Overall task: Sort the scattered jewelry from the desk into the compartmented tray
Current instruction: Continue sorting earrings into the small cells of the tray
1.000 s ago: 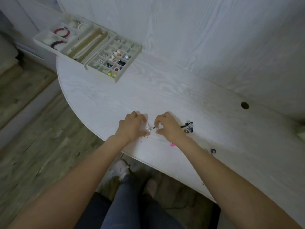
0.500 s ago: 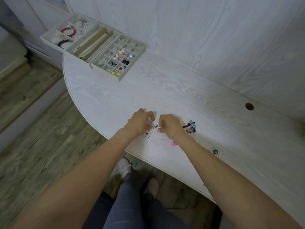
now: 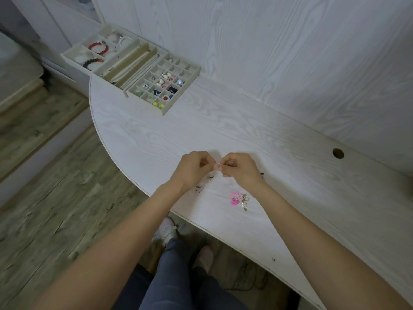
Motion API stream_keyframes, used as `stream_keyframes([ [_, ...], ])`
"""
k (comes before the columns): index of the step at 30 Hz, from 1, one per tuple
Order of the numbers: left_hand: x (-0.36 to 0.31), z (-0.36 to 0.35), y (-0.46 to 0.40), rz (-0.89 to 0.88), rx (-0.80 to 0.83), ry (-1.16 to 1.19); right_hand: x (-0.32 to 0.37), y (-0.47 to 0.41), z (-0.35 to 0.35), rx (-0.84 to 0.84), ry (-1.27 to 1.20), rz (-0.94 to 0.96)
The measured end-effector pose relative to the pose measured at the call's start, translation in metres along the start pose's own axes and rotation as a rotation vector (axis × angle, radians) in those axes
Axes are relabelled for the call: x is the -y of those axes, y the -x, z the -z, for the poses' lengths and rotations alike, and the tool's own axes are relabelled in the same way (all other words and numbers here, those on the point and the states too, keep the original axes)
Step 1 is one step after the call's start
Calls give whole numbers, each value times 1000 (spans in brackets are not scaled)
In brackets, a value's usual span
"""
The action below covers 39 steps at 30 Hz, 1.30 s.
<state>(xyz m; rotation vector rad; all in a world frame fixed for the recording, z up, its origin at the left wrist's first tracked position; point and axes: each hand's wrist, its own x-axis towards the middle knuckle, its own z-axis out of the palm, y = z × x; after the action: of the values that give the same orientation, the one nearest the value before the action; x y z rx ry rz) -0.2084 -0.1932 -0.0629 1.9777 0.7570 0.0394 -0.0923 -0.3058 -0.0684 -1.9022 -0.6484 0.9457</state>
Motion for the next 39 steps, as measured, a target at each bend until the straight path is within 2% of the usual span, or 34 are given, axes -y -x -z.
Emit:
stream_keyframes([
  [5, -20, 29, -1, -23, -86, 145, 41, -13, 6, 37, 48, 68],
  [11, -24, 79, -13, -56, -63, 76, 85, -42, -8, 114, 104, 114],
  [15, -14, 121, -31, -12, -131, 101, 115, -77, -26, 184, 128, 141],
  [18, 3, 159, -49, 9, -183, 82, 140, -109, -41, 198, 35, 132],
  [21, 22, 193, -69, -3, -215, -4, 160, -136, -55, 178, -57, 111],
  [26, 51, 243, -108, 34, -235, -76, 177, -182, -85, 108, -17, 91],
  [32, 78, 271, -147, 90, -195, -109, 174, -219, -101, -29, 82, 81],
  [39, 94, 271, -187, 150, -201, 159, 159, -245, -99, -115, 137, 53],
])
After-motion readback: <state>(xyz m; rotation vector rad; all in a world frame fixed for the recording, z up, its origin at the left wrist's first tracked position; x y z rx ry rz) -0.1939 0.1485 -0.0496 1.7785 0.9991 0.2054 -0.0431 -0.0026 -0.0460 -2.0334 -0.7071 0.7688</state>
